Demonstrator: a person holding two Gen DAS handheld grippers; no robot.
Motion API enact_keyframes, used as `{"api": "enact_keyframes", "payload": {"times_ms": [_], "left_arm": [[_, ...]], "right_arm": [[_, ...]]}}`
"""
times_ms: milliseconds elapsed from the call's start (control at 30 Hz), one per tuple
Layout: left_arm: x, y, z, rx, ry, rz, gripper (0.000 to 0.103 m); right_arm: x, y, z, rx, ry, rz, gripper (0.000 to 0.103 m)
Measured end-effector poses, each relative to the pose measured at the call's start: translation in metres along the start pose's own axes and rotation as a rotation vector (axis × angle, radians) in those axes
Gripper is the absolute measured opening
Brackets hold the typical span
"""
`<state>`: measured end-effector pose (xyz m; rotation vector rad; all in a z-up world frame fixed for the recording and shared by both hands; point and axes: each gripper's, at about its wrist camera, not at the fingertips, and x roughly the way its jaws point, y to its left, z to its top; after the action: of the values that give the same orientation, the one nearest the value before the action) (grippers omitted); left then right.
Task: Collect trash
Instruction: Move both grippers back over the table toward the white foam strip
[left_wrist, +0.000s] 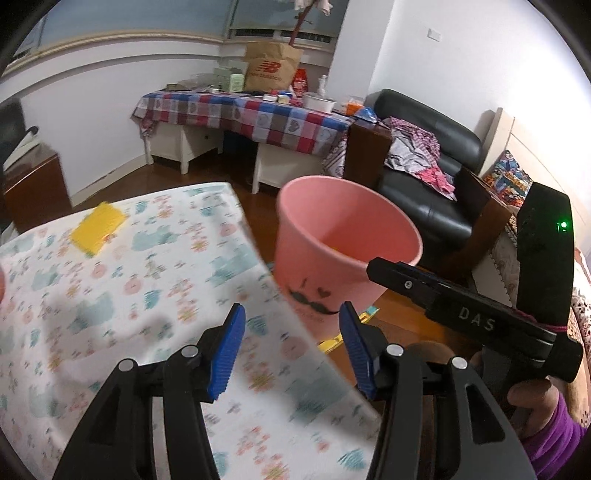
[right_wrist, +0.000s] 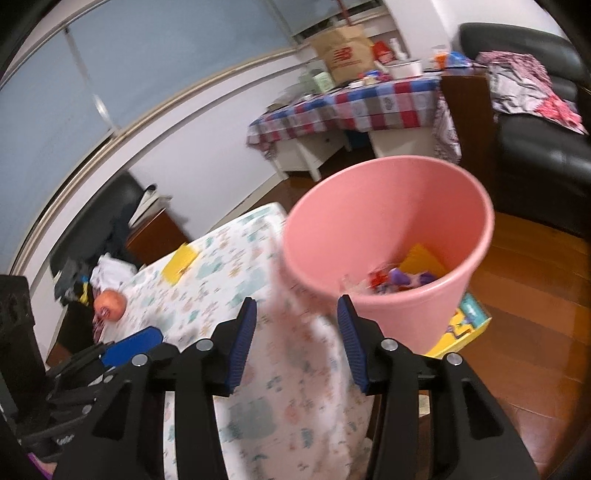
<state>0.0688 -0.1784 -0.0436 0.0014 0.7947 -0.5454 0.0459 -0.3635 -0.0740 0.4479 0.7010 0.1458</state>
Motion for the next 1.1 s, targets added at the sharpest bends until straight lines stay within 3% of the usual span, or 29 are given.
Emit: {"api": "enact_keyframes", "payload": {"times_ms": [600,833,1100], "left_arm": [[-0.06,0.121,-0.046,-0.193,-0.037,0.219,0.052],[-0.073,0.155,-0.063,-0.268,-0.038,0.262,0.052],[-0.08,0.173,-0.067,-0.302,-0.047,0.273,0.052]], "right_arm": [[0.043,0.102,-0.026,-0.271,0.179,0.173,0.046],[0.071,0.14,-0.038,-0.422,0.273,0.205,0.046],[0.097,0.176,-0.04,-0.563,0.322,0.227,0.046]]}}
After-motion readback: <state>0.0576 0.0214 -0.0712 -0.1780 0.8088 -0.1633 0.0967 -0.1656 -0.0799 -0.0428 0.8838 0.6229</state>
